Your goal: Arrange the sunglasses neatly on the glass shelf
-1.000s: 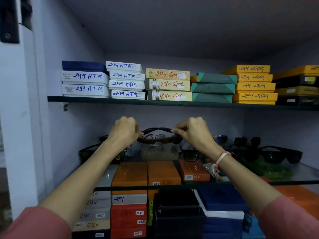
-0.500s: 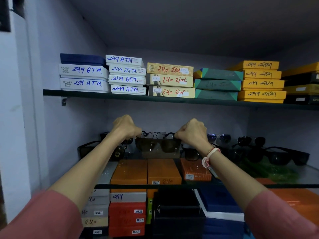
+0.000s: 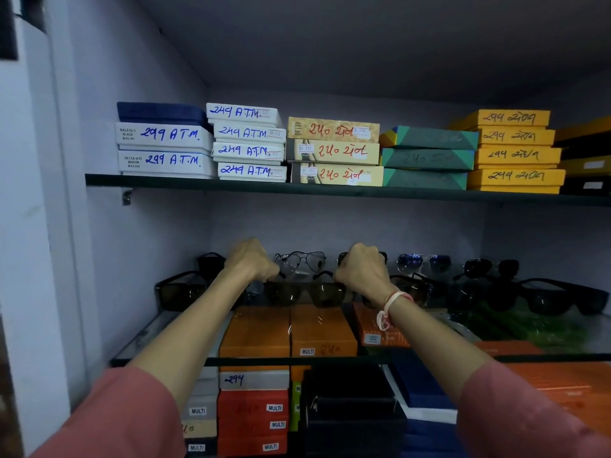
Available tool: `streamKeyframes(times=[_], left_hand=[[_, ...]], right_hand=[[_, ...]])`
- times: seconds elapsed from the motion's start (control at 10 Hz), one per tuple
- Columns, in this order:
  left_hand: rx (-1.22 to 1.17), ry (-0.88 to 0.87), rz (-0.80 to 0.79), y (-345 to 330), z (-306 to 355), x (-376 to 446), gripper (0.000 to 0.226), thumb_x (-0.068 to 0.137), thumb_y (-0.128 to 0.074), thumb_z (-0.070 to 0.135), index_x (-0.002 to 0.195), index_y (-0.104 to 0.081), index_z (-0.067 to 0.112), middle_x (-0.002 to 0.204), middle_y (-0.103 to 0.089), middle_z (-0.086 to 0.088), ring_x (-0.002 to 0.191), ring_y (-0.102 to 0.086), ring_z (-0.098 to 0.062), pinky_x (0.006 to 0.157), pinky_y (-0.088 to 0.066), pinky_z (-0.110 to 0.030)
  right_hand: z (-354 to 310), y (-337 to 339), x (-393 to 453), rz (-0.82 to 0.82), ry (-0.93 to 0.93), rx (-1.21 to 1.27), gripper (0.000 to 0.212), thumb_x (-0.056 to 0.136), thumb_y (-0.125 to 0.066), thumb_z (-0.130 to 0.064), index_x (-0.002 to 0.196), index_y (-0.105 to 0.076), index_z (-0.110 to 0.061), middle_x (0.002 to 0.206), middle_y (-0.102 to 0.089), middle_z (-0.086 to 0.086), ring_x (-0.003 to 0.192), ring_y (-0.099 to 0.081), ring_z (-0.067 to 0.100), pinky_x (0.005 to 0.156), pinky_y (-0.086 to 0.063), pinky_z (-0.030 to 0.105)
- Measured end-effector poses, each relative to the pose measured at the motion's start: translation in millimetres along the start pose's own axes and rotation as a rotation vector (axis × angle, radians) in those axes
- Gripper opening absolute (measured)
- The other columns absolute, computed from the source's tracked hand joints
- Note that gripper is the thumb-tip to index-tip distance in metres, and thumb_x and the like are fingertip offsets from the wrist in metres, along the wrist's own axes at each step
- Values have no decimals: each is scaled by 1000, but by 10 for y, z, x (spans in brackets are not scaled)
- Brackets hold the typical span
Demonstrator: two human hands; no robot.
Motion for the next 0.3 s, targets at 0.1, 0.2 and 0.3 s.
streamKeyframes(times=[0.1,0.2,0.3], left_hand=[[43,-9,21,28,35,-35,33,78,-73,18,60,-45,12,60,-44,1,50,-42,-11,41,-32,-22],[53,-30,87,170,106,-255,47,80,-72,46,61,-47,11,66,-54,-4,59,-52,-15,46,-35,-23],[-96,-231,225,315,313,-694,42,87,-61,51,72,-64,12,56,-59,3,43,-53,-5,45,-37,-19]], right_hand=[[19,62,-28,-8,23,-33,17,86,-69,-17,90,-71,-1,82,-70,12,74,-69,26,65,-57,32],[7,247,-169,-19,69,18,29,92,-64,-32,79,-76,-9,71,-69,6,60,-61,22,61,-56,34],[42,678,-453,-1,137,161,30,91,-62,-44,95,-80,-20,80,-78,3,52,-58,15,54,-58,31]])
Point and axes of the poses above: each hand's wrist, its own x-axis towards the middle knuckle, its own y-axis out of the back of the hand, z = x × y, the point moved 7 cm from there along x, towards the middle knuckle
